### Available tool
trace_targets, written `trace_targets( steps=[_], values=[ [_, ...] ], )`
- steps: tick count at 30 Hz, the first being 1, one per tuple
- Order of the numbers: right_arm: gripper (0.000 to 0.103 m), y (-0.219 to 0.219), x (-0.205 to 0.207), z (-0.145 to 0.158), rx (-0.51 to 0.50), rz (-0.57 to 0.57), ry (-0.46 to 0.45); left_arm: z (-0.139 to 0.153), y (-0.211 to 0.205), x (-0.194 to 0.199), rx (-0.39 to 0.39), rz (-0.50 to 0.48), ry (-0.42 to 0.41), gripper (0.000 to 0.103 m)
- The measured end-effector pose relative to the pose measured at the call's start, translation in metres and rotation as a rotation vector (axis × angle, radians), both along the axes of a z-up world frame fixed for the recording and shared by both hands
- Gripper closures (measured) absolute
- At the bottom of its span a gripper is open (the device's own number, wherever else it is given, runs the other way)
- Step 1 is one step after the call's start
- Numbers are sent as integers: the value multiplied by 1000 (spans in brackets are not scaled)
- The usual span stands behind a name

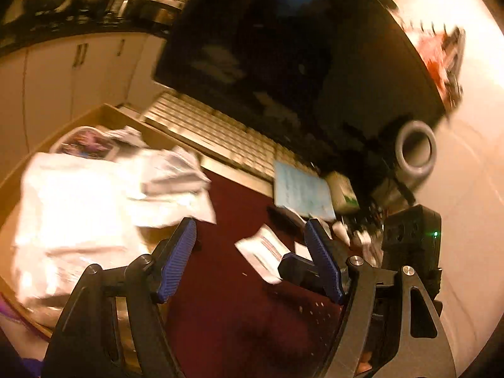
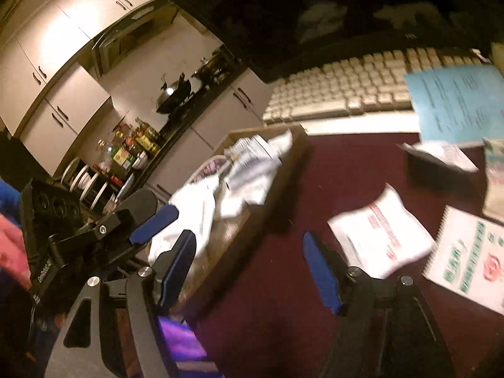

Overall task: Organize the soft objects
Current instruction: 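Move both grippers back over the remaining packets on the desk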

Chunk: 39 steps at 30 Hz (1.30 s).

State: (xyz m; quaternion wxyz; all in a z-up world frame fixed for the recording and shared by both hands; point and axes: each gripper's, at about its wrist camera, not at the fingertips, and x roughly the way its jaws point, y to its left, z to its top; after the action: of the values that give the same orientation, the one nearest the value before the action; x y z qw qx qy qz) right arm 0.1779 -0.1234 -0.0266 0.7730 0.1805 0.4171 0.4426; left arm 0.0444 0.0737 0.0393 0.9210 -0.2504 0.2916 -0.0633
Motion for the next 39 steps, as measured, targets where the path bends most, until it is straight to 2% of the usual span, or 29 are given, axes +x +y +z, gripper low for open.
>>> trace_targets(
  steps=[5, 16, 27, 33, 39],
  values=[
    [32, -40, -2, -13, -32, -65, 18, -10, -34, 15, 7, -75, 41, 31],
    [32, -98, 15, -24, -53, -208, 42, -29, -59, 38, -8, -106, 107, 31],
    [32, -111, 31, -31, -70, -243, 66, -36, -63, 46, -11, -114, 129, 31],
    [32, -120, 36, -24, -55, -255, 69, -37, -57, 51, -49, -113, 119, 31],
    [32, -133, 56, -17, -77, -295, 75, -37, -59, 70, -49, -121, 130, 31]
  ],
)
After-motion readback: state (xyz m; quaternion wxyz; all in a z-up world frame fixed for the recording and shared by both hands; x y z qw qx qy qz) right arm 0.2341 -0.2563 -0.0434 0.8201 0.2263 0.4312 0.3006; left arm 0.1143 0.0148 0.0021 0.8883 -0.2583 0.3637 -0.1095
